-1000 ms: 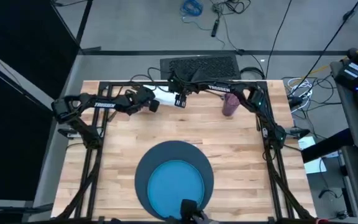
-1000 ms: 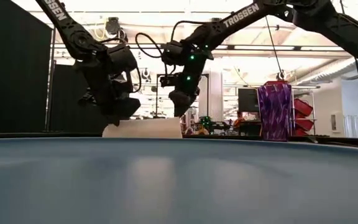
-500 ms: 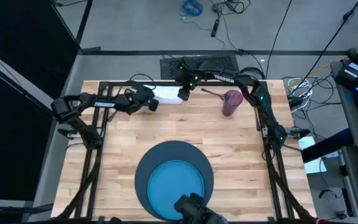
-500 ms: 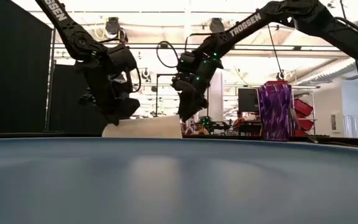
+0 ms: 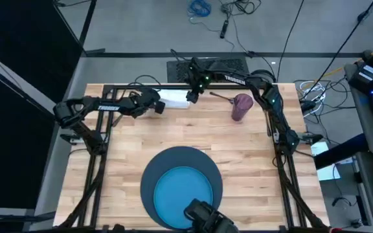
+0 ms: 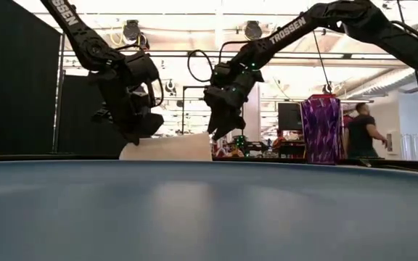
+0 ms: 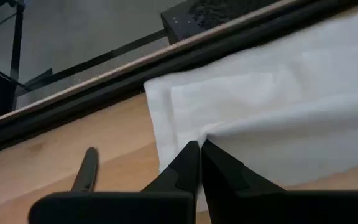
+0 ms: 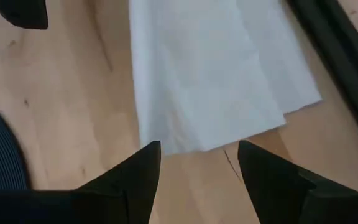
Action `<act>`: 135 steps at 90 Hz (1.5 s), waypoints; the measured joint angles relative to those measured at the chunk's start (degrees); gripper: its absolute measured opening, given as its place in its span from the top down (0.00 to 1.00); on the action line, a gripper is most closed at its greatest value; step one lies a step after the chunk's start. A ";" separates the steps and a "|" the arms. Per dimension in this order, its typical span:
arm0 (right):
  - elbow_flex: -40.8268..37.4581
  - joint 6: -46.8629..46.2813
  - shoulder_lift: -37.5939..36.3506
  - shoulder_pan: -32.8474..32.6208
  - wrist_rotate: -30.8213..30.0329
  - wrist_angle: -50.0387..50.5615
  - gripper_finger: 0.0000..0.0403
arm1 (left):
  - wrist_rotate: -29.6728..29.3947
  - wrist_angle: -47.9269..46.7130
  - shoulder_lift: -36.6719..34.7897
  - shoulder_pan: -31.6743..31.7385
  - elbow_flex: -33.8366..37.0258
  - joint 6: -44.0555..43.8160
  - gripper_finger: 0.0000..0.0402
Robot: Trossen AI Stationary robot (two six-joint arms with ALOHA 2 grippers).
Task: Set table place
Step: Fold the white napkin
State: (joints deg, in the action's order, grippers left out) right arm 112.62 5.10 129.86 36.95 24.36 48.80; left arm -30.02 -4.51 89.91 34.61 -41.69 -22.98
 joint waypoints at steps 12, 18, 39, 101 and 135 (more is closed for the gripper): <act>0.00 0.02 0.00 -0.02 0.01 -0.04 0.50 | 0.14 -0.13 -0.02 2.34 -0.96 0.84 1.00; 0.00 -0.25 0.00 -0.02 0.01 -0.07 0.50 | 1.04 -0.15 -0.02 3.47 -1.27 1.42 1.00; 0.00 -1.03 -1.03 -0.27 -0.12 0.41 0.50 | 4.15 -1.90 -0.02 5.98 -1.27 3.93 1.00; 0.00 -0.81 -6.56 -2.56 -0.31 0.37 0.50 | 6.49 3.50 1.14 6.30 -1.25 12.89 0.85; 0.01 0.97 -6.54 -5.36 5.67 0.77 0.50 | 4.23 4.61 1.14 6.65 -1.25 11.36 0.68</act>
State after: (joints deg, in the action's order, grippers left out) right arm 112.62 6.07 123.33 31.59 30.03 49.56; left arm -25.79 0.10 91.05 41.25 -42.94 -11.62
